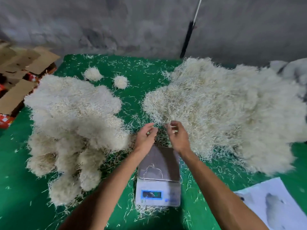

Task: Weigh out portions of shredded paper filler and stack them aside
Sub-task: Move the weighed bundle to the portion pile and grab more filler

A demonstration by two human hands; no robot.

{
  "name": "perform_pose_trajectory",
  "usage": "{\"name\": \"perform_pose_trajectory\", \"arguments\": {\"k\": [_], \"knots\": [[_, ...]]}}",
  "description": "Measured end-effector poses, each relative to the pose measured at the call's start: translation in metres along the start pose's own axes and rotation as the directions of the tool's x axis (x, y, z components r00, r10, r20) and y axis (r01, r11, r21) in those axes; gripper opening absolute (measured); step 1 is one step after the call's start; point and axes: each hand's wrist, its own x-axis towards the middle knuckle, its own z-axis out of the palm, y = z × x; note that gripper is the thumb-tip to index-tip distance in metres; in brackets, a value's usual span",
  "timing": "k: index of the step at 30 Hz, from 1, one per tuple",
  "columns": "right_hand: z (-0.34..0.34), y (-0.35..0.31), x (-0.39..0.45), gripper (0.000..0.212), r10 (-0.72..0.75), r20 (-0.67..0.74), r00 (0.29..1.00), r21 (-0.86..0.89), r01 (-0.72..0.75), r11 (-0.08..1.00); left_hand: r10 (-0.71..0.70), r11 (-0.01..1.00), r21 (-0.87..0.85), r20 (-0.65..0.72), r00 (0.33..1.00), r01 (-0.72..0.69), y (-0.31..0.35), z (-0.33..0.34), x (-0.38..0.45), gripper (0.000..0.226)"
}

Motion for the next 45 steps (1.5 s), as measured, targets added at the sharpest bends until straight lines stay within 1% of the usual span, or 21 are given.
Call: {"name": "perform_pose_trajectory", "arguments": {"k": [4, 8, 12, 14, 16, 18, 21, 22, 24, 26, 27, 29, 31, 32, 34, 37, 39, 40, 42, 44, 45], "knots": [[-0.035, 0.016, 0.045, 0.052, -0.110, -0.038, 0.993, -0.197, 0.100, 0.975, -0.003, 1.000, -0.004, 0.072, 0.997, 0.003, 0.029, 0.046, 0.049, 0.044], [-0.040, 0.041, 0.086, 0.066, -0.193, 0.151, 0.969, -0.461, 0.242, 0.854, -0.097, 0.995, -0.012, 0.094, 0.991, 0.099, 0.032, 0.078, 0.102, 0.047], [-0.026, 0.072, 0.116, 0.083, -0.108, 0.319, 0.941, -0.700, 0.311, 0.643, -0.202, 0.979, 0.055, 0.103, 0.974, 0.197, 0.014, 0.092, 0.137, 0.050], [-0.016, 0.090, 0.128, 0.077, -0.034, 0.370, 0.928, -0.746, 0.319, 0.585, -0.239, 0.970, 0.074, 0.096, 0.966, 0.232, 0.004, 0.094, 0.148, 0.050], [-0.011, 0.099, 0.130, 0.052, 0.070, 0.381, 0.922, -0.624, 0.200, 0.755, -0.300, 0.954, 0.049, 0.112, 0.947, 0.296, -0.007, 0.093, 0.152, 0.050], [-0.008, 0.102, 0.127, 0.047, 0.049, 0.294, 0.955, -0.510, 0.113, 0.853, -0.361, 0.931, 0.000, 0.120, 0.925, 0.364, -0.014, 0.091, 0.152, 0.052], [-0.013, 0.089, 0.127, 0.025, -0.014, 0.211, 0.977, -0.456, 0.111, 0.883, -0.411, 0.903, -0.070, 0.139, 0.901, 0.423, -0.011, 0.087, 0.146, 0.059], [-0.015, 0.079, 0.127, 0.026, -0.123, 0.194, 0.973, -0.444, 0.199, 0.874, -0.433, 0.884, -0.109, 0.180, 0.883, 0.456, -0.004, 0.084, 0.141, 0.061], [-0.018, 0.050, 0.121, 0.046, -0.294, 0.188, 0.937, -0.390, 0.346, 0.853, -0.414, 0.877, -0.148, 0.251, 0.875, 0.458, 0.014, 0.079, 0.135, 0.067], [-0.017, 0.019, 0.109, 0.076, -0.404, 0.208, 0.891, -0.364, 0.453, 0.813, -0.316, 0.938, -0.074, 0.218, 0.923, 0.339, 0.038, 0.069, 0.127, 0.080], [-0.018, 0.007, 0.103, 0.082, -0.445, 0.215, 0.869, -0.364, 0.494, 0.789, -0.283, 0.951, -0.064, 0.211, 0.936, 0.302, 0.051, 0.065, 0.127, 0.082], [-0.023, -0.013, 0.092, 0.080, -0.479, 0.206, 0.853, -0.348, 0.522, 0.779, -0.241, 0.959, -0.114, 0.154, 0.958, 0.260, 0.079, 0.055, 0.128, 0.056], [-0.030, -0.024, 0.083, 0.064, -0.483, 0.110, 0.869, -0.261, 0.494, 0.829, -0.153, 0.988, -0.022, 0.059, 0.986, 0.155, 0.105, 0.046, 0.127, 0.033], [-0.035, -0.030, 0.078, 0.056, -0.487, 0.036, 0.873, -0.207, 0.483, 0.851, -0.106, 0.994, 0.018, 0.024, 0.994, 0.106, 0.117, 0.041, 0.125, 0.039], [-0.043, -0.042, 0.072, 0.049, -0.458, -0.114, 0.882, -0.150, 0.440, 0.885, -0.133, 0.991, -0.003, -0.048, 0.990, 0.133, 0.140, 0.036, 0.120, 0.063], [-0.052, -0.053, 0.067, 0.075, -0.303, -0.222, 0.927, -0.164, 0.270, 0.949, -0.079, 0.997, 0.013, -0.055, 0.995, 0.079, 0.172, 0.032, 0.108, 0.074], [-0.055, -0.059, 0.069, 0.094, -0.196, -0.194, 0.961, -0.208, 0.155, 0.966, -0.013, 0.998, 0.056, -0.030, 0.999, 0.015, 0.189, 0.032, 0.098, 0.093], [-0.057, -0.064, 0.071, 0.093, -0.143, -0.174, 0.974, -0.219, 0.103, 0.970, 0.003, 0.997, 0.073, -0.018, 1.000, -0.002, 0.195, 0.031, 0.092, 0.104], [-0.062, -0.073, 0.076, 0.066, -0.124, -0.168, 0.978, -0.218, 0.085, 0.972, 0.045, 0.986, 0.163, 0.024, 0.999, -0.049, 0.203, 0.033, 0.083, 0.118], [-0.066, -0.086, 0.075, 0.029, -0.179, -0.202, 0.963, -0.153, 0.149, 0.977, 0.061, 0.963, 0.256, 0.103, 0.993, -0.086, 0.206, 0.035, 0.074, 0.118], [-0.067, -0.094, 0.074, 0.022, -0.217, -0.203, 0.955, -0.097, 0.201, 0.975, 0.034, 0.965, 0.252, 0.162, 0.986, -0.075, 0.206, 0.036, 0.073, 0.115]]}}
